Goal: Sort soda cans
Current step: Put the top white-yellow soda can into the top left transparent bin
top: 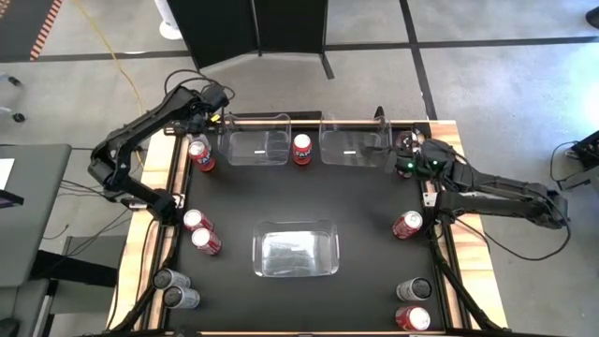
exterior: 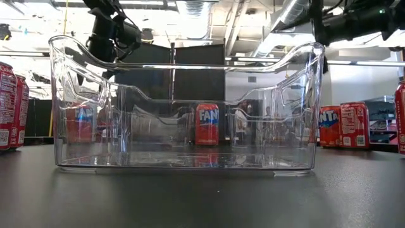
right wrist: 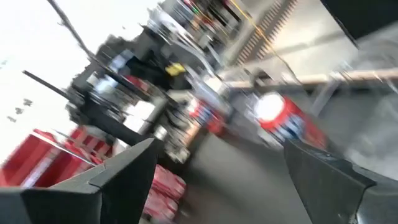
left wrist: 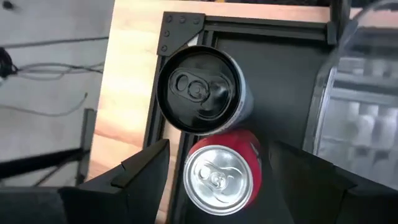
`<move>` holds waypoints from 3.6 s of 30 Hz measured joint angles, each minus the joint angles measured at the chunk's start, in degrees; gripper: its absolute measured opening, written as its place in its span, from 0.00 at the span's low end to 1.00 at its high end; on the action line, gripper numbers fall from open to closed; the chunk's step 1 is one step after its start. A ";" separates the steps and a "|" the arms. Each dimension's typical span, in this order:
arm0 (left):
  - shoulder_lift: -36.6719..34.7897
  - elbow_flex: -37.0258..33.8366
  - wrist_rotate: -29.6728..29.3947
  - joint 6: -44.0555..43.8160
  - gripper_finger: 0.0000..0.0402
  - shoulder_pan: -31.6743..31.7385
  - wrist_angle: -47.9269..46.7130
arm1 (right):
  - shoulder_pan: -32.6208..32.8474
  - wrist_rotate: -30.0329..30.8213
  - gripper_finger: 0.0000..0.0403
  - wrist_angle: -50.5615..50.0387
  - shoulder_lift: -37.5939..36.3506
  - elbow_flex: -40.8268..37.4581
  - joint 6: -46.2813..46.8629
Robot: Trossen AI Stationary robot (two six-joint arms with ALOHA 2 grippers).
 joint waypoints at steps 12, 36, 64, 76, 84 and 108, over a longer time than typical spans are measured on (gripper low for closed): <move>-0.02 0.00 2.17 -0.10 0.70 0.04 2.04 | 2.41 1.38 0.91 0.77 0.34 2.77 -0.53; -0.42 3.65 7.24 -4.94 0.81 -2.03 -1.33 | 10.64 8.68 0.91 -7.27 0.33 2.95 -9.61; -0.39 3.65 7.67 -9.20 0.99 5.89 -1.81 | 10.73 8.61 0.91 -7.57 1.03 2.95 -13.53; 0.95 3.49 5.41 -18.37 0.99 7.58 0.86 | 10.73 8.61 0.91 -6.16 6.34 2.95 -13.53; 1.25 3.45 3.00 -25.81 0.99 8.84 3.77 | 10.73 8.63 0.91 -5.85 6.62 2.95 -13.53; 1.25 -4.90 4.11 -34.67 0.99 11.53 14.21 | 10.75 7.67 0.91 -7.24 6.60 2.95 -13.21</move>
